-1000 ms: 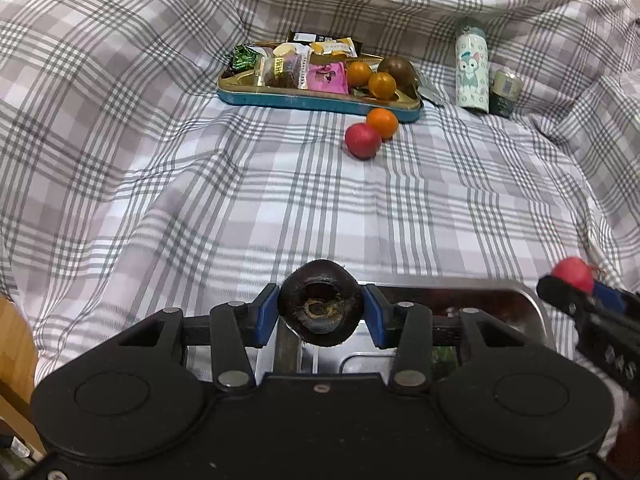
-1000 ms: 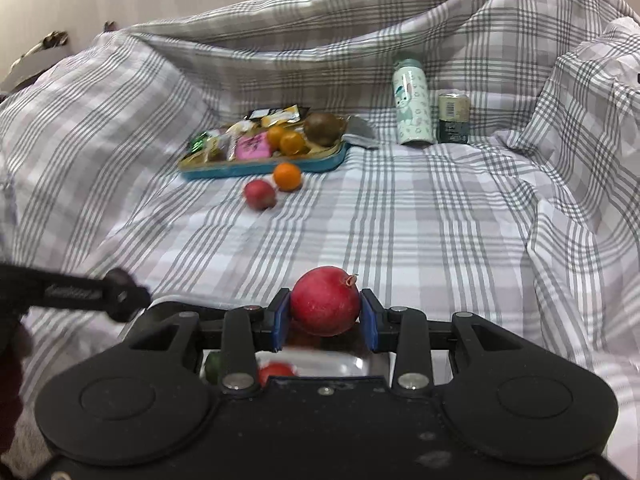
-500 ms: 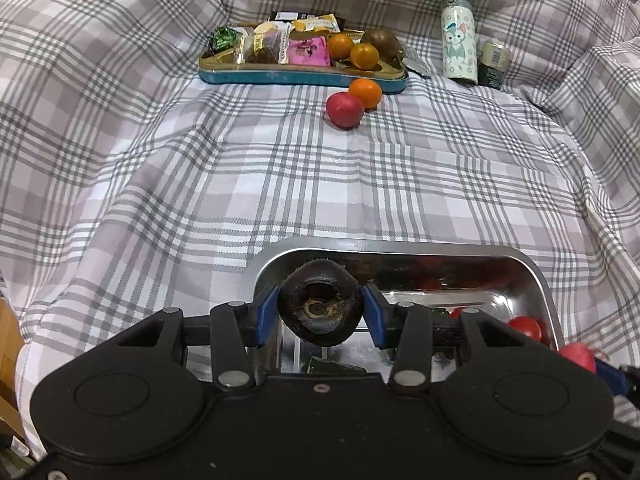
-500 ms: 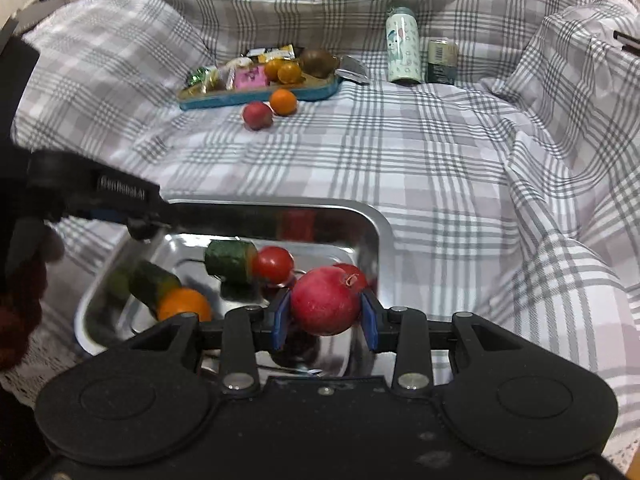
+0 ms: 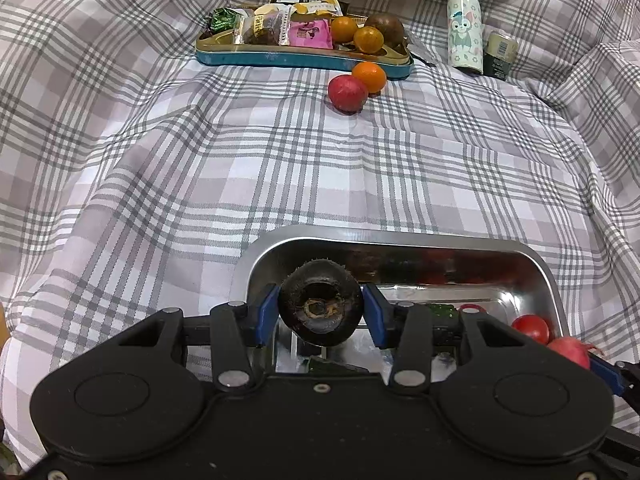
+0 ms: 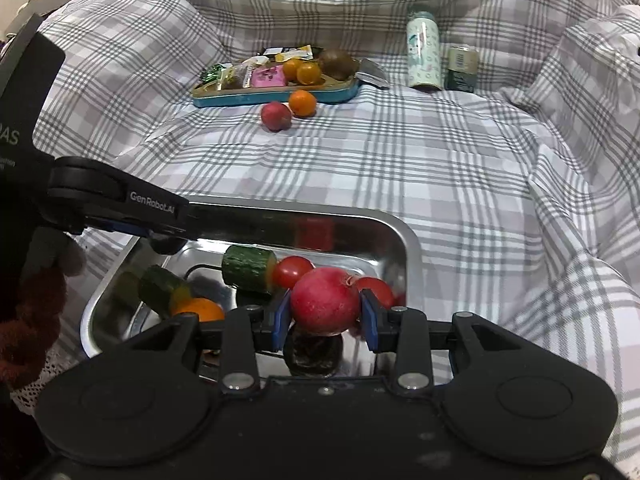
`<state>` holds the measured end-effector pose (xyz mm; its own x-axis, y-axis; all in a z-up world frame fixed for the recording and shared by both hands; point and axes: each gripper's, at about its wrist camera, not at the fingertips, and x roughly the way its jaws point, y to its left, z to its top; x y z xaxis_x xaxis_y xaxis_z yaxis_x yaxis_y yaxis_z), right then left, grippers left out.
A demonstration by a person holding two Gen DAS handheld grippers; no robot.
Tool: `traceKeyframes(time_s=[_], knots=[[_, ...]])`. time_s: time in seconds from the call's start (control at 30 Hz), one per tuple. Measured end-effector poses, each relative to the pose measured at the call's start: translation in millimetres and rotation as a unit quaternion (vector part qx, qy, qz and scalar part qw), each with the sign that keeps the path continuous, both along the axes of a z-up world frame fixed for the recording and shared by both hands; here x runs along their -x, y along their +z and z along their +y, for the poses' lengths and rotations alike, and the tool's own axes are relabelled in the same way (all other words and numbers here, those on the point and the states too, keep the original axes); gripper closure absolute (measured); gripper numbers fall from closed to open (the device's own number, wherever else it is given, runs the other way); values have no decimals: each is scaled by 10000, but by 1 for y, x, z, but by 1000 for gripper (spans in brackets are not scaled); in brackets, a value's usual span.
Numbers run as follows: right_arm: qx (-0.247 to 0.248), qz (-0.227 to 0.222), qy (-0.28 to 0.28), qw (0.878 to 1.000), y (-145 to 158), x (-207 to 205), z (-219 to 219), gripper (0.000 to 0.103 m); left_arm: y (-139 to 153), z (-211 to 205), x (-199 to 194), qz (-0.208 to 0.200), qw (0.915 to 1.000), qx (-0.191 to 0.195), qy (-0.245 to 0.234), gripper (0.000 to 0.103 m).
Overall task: Organize fruits
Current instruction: 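Open the right tool to drop the radish while the left tool releases the purple fruit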
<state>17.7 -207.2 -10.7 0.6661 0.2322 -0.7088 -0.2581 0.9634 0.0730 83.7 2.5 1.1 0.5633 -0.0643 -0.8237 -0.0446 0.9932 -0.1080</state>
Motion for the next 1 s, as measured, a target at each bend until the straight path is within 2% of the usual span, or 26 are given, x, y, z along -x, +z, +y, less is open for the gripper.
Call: traceKeyframes(time_s=[0.43, 1.0], knots=[[55, -227, -232, 9995, 0, -31, 1, 65, 0, -1, 4, -84, 9999, 105, -56, 50], [-90, -200, -427, 9988, -1, -33, -3, 63, 7, -2, 15, -196, 9998, -18, 35, 50]])
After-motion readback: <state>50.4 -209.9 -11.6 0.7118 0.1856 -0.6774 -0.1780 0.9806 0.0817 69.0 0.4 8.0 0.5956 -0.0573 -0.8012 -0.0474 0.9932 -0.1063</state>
